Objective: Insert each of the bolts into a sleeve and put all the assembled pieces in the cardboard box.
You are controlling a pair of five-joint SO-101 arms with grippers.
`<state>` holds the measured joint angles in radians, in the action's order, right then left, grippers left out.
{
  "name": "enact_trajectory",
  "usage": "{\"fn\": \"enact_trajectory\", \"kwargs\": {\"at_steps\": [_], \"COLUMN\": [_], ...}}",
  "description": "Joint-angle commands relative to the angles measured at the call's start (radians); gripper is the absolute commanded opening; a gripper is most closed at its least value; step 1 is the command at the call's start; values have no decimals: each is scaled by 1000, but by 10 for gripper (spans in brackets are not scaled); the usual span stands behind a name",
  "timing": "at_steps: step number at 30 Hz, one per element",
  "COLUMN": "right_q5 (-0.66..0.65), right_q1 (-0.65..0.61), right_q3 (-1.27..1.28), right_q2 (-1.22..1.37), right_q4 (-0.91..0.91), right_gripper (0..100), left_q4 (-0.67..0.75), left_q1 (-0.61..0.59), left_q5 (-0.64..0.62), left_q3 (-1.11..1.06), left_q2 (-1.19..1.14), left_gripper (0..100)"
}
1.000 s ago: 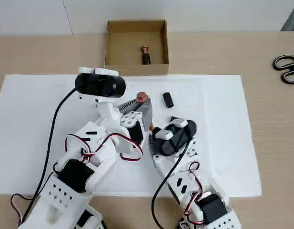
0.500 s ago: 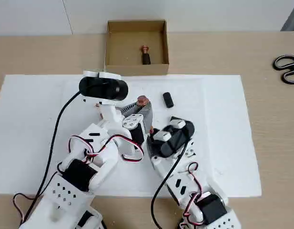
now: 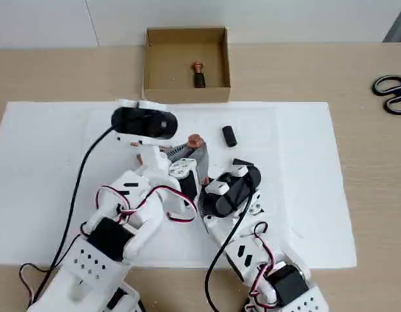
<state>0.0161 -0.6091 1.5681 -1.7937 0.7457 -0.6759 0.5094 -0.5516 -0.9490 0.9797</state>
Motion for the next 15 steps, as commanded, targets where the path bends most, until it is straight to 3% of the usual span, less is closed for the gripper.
{"fn": "enact_trajectory", "kwargs": {"at_steps": [1, 15], "right_q5": [14, 14], "right_q1": [-2, -2], "right_q3": [-52, -52], "right_q2": [-18, -18], "right_q4": [-22, -21], "right_gripper": [4, 4], "left_q4": [29, -21], "left_q1": [-2, 2], "left_q5": [-2, 68], "left_q3": [1, -2], "left_q2": [23, 23], "left_gripper": [6, 6]}}
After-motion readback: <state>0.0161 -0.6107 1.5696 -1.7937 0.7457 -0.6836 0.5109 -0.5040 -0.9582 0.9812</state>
